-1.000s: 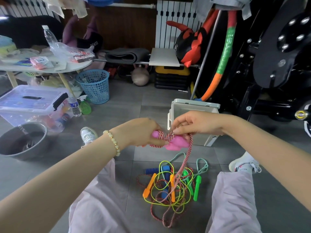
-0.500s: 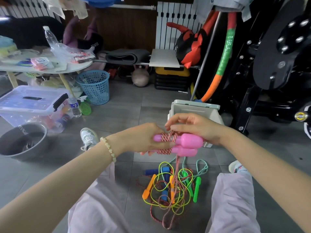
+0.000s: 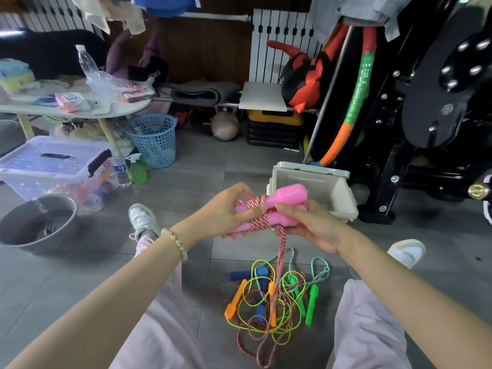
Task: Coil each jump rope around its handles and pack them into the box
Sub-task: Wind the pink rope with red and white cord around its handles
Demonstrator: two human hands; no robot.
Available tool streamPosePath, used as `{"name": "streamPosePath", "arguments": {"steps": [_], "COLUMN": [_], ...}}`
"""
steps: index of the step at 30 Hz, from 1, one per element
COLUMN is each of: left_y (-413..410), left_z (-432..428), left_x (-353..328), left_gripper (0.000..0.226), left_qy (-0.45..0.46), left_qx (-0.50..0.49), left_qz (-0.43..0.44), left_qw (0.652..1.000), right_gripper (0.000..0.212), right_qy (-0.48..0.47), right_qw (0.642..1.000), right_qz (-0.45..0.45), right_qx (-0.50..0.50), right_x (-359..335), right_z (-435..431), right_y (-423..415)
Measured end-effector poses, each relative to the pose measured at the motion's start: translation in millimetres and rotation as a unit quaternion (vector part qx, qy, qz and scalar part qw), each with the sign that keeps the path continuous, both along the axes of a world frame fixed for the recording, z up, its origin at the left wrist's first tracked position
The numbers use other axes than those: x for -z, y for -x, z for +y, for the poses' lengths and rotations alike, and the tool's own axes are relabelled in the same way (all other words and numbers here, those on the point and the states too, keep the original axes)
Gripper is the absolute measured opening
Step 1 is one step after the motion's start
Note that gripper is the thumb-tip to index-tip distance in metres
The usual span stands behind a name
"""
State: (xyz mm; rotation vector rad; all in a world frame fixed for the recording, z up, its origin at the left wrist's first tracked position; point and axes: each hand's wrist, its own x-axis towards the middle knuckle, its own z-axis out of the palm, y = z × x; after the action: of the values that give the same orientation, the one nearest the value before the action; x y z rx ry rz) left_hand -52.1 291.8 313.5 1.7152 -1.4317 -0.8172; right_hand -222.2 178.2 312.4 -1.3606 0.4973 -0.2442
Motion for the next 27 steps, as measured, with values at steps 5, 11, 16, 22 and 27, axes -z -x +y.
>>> {"name": "streamPosePath", "arguments": {"steps": [5, 11, 16, 22, 27], "left_y": [3.0, -3.1, -6.5, -15.2, -14.7], "left_z": [0.0, -6.4, -14.7, -18.5, -22.5], "left_x": [1.4, -1.9, -3.1, -5.0, -1.1], "left_gripper": [0.035, 0.007, 0.013, 0.025, 0.020], "left_qy": [0.064, 0.093, 0.078, 0.063, 0.084], "left_qx": [0.002, -0.091, -0.114, -0.138, -0.155], "left_qz": [0.016, 0.040, 0.046, 0.055, 0.087], "left_qw": [0.998, 0.991, 0.989, 0.987, 0.981], "right_gripper": [0.046, 0.027, 0.021, 0.023, 0.017], "right_qy": [-0.094, 0.023, 0.228, 0.225, 0.176], "right_qw": [0.995, 0.999, 0.966, 0.968, 0.981], "right_qz": [-0.033, -0.016, -0.017, 0.008, 0.049], "right_qx": [0.026, 0.044, 0.125, 0.113, 0.067], "right_x": [8.0, 19.2, 19.4, 11.5, 5.2], "right_z": [-2.2, 14.2, 20.3, 19.6, 25.0], "right_y": [-2.3, -10.7, -22.0, -24.3, -32.2]}}
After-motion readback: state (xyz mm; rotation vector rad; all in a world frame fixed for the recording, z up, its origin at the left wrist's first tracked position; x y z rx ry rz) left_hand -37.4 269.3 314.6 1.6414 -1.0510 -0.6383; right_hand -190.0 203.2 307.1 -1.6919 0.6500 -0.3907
